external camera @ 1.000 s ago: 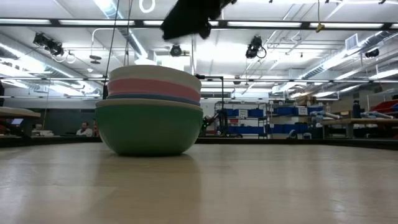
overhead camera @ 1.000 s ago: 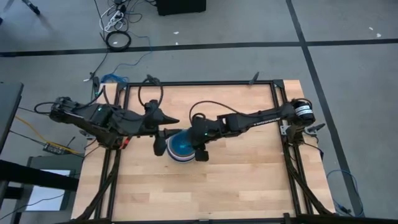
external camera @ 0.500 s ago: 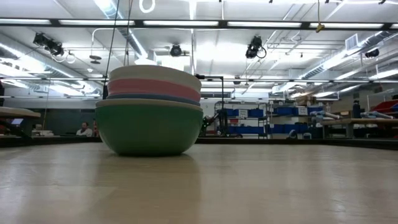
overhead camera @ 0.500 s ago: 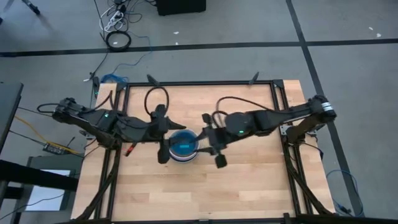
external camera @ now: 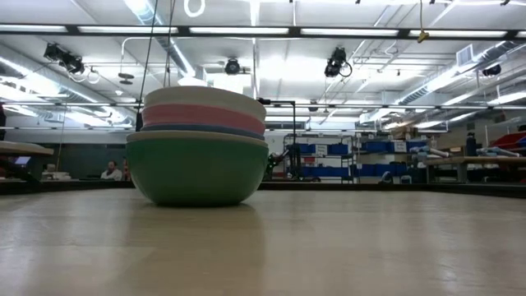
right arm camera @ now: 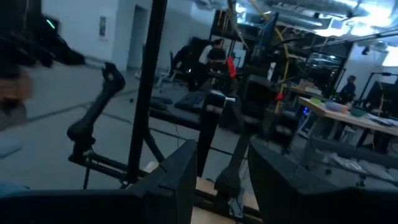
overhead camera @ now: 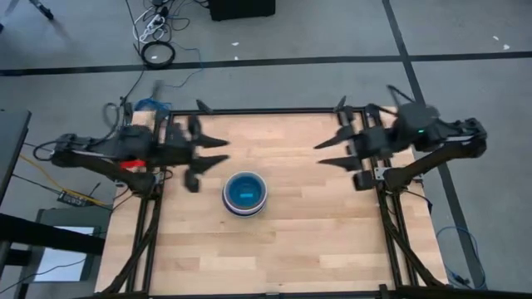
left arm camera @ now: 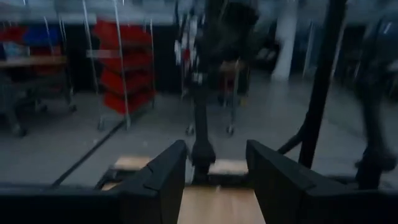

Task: Nest bowls inside each other
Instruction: Return to Home Position

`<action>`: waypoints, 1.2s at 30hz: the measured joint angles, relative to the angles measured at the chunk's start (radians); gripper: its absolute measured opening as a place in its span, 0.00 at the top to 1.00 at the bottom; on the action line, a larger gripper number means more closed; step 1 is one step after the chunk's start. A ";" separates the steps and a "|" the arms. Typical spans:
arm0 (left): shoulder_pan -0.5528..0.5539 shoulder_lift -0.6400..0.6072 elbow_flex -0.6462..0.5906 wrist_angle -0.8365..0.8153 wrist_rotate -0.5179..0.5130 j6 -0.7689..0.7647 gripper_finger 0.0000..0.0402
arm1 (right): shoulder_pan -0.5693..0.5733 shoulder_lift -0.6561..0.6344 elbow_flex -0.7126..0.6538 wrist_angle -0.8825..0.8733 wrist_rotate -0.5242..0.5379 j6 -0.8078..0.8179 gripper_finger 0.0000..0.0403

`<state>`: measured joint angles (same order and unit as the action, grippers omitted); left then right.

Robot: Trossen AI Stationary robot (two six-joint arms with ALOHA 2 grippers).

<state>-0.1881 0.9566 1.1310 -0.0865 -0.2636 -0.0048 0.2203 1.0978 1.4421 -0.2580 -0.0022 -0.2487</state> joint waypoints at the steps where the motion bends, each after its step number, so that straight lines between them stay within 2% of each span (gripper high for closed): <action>1: -0.001 -0.057 -0.051 0.038 0.001 0.000 0.56 | 0.000 -0.038 -0.037 0.010 0.003 0.011 0.68; 3: -0.005 -0.172 -0.151 0.086 0.005 -0.004 0.56 | 0.000 -0.116 -0.120 0.044 0.007 0.037 0.67; 9: -0.034 -0.456 -0.373 0.056 0.004 -0.059 0.56 | -0.002 -0.354 -0.412 0.211 0.012 0.129 0.67; 13: -0.032 -0.581 -0.457 0.051 -0.001 -0.026 0.56 | -0.018 -0.486 -0.577 0.293 0.056 0.183 0.68; 18: -0.011 -0.687 -0.545 0.006 -0.037 -0.003 0.56 | -0.082 -0.604 -0.732 0.312 0.061 0.223 0.67; 22: -0.010 -0.761 -0.625 0.021 -0.039 -0.030 0.56 | -0.137 -0.652 -0.860 0.375 0.059 0.270 0.68; 28: -0.010 -0.866 -0.726 0.023 -0.039 -0.065 0.56 | -0.204 -0.686 -1.054 0.565 0.048 0.334 0.67; 33: -0.010 -0.956 -0.811 0.032 -0.006 -0.085 0.56 | -0.253 -0.716 -1.166 0.658 -0.053 0.361 0.67; 36: -0.010 -0.957 -0.853 0.022 0.034 -0.085 0.56 | -0.267 -0.728 -1.214 0.666 -0.078 0.361 0.68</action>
<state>-0.1982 -0.0002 0.2777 -0.0642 -0.2293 -0.0895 -0.0464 0.3696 0.2278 0.4080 -0.0803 0.1125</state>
